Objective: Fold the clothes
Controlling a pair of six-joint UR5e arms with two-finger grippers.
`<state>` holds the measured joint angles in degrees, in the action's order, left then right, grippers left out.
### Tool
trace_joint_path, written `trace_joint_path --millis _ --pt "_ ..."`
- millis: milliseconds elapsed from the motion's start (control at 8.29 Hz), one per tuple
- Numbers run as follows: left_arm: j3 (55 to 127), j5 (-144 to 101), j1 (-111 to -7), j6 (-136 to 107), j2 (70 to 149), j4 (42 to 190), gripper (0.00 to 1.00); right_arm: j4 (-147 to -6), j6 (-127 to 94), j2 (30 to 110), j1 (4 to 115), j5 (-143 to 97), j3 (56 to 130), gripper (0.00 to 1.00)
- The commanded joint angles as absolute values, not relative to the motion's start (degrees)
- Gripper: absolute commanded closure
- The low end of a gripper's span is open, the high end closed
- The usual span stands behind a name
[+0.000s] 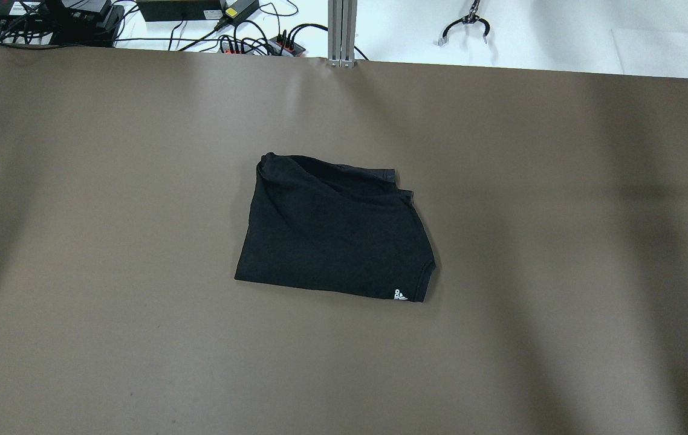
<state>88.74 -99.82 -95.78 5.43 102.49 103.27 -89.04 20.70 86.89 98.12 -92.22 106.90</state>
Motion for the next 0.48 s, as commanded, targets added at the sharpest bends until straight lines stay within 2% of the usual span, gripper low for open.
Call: trace_joint_path --millis 0,121,362 --pt "89.5 -95.8 -96.9 6.7 99.9 107.1 0.06 -88.0 22.6 90.5 99.8 -82.9 108.4 0.06" --pt "89.0 -96.2 -96.9 1.5 100.6 106.6 0.06 -87.8 22.7 91.0 99.8 -82.7 108.3 0.06" --pt "89.6 -96.6 -96.9 7.6 99.2 107.7 0.06 -87.8 22.7 91.3 99.8 -83.2 108.0 0.06"
